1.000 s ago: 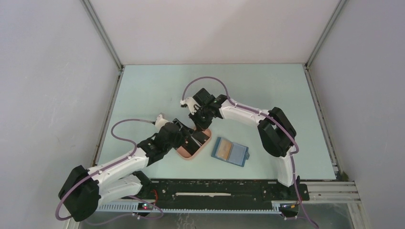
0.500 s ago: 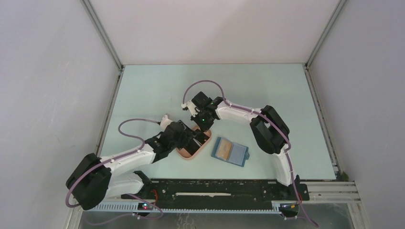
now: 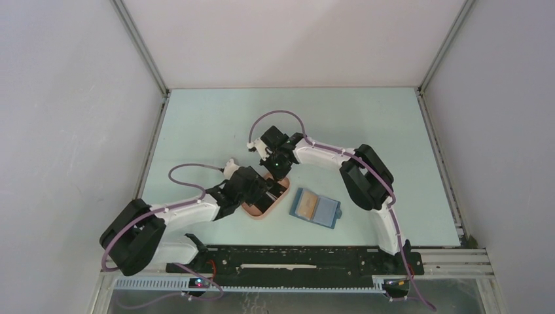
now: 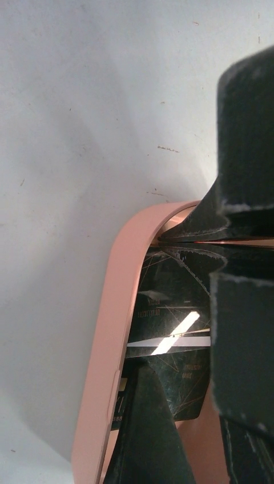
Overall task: Put the credit cards into the card holder
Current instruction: Pick up the credit card from the storage box.
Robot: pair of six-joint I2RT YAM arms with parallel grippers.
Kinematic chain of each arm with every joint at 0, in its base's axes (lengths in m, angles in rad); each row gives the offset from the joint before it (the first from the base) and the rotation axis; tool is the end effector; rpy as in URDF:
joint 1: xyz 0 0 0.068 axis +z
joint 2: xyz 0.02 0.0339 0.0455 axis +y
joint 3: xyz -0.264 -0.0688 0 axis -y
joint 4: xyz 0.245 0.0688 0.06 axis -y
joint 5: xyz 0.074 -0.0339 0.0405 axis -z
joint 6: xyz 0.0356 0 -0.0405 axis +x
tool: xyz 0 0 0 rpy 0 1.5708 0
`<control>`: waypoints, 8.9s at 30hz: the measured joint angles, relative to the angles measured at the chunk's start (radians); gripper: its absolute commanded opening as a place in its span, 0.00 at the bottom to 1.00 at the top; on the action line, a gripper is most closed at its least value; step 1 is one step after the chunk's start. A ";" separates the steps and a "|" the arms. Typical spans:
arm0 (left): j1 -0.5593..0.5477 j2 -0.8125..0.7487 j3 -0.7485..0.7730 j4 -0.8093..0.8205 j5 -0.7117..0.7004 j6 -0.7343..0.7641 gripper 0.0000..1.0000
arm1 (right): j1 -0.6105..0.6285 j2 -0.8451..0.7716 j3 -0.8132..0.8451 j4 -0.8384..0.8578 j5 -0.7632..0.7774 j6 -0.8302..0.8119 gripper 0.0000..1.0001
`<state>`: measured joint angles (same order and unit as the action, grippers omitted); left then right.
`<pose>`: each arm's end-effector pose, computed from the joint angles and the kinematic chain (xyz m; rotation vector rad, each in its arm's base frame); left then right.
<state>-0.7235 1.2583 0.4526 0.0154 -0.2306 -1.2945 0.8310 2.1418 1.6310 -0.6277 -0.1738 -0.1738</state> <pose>0.1765 -0.1450 0.1523 -0.8017 2.3172 -0.7015 0.2998 0.3376 0.1692 -1.3740 2.3912 0.4228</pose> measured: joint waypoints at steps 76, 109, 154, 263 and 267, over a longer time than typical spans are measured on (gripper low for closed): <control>0.011 -0.128 -0.142 0.167 0.026 -0.089 0.62 | -0.090 0.085 0.079 -0.115 -0.392 0.047 0.03; 0.017 -0.246 -0.196 0.137 0.050 -0.033 0.73 | -0.036 0.031 0.055 -0.053 -0.165 0.037 0.09; 0.017 -0.014 -0.050 0.095 0.040 -0.095 0.71 | 0.063 -0.003 -0.013 0.027 0.169 -0.057 0.06; 0.036 0.039 -0.003 0.082 0.132 0.037 0.55 | 0.027 0.007 0.005 -0.008 0.006 -0.004 0.05; 0.036 0.037 -0.015 0.099 0.130 0.037 0.49 | 0.016 0.011 0.014 -0.019 -0.021 -0.003 0.05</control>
<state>-0.6872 1.2949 0.4374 0.1143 -0.1001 -1.2579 0.8474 2.1529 1.6451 -0.6472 -0.1947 -0.1772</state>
